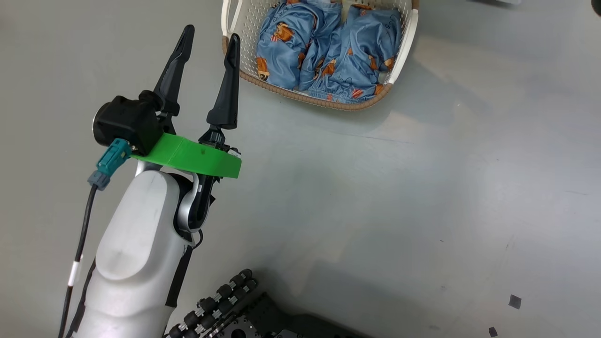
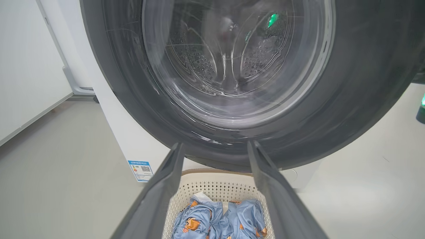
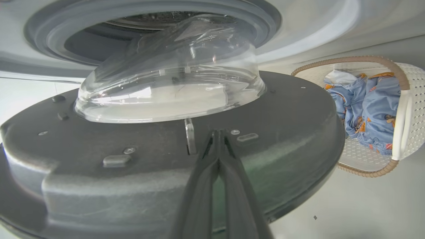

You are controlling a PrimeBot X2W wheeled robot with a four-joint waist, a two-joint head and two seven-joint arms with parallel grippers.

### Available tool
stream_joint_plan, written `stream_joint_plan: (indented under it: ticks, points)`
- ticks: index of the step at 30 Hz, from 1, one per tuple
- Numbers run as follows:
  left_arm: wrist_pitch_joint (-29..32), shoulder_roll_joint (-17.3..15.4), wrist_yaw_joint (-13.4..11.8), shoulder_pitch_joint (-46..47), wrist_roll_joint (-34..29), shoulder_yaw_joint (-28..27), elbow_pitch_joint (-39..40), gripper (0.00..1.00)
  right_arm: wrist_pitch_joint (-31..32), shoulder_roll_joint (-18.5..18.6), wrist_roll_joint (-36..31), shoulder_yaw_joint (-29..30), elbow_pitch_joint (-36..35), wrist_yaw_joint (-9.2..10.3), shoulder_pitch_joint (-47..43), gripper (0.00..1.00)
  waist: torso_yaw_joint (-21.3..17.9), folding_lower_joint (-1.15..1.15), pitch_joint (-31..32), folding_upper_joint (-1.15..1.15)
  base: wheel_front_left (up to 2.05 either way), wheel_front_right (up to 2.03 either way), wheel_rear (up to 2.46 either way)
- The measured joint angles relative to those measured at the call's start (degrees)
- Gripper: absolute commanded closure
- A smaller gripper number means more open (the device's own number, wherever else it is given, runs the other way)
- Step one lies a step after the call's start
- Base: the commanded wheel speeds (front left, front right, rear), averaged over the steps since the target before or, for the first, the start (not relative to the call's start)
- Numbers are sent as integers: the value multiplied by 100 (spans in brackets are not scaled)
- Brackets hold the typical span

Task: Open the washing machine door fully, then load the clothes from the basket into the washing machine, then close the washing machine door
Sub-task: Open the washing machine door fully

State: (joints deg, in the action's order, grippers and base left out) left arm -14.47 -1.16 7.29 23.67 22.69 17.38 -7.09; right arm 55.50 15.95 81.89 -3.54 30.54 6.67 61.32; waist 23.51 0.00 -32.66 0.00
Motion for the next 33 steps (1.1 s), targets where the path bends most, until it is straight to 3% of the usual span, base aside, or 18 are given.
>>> stream_joint_plan:
  ticks: [17,33]
  points:
    - [-5,-1,0,-273,-48,73,-138,0,960,-200,366,-339,-352,-8,-988,100,28,0,539,0,0,0,0]
    - [-5,-3,0,-409,-47,78,-99,0,989,-702,353,-702,-706,-7,-1699,100,152,0,752,0,0,0,0]
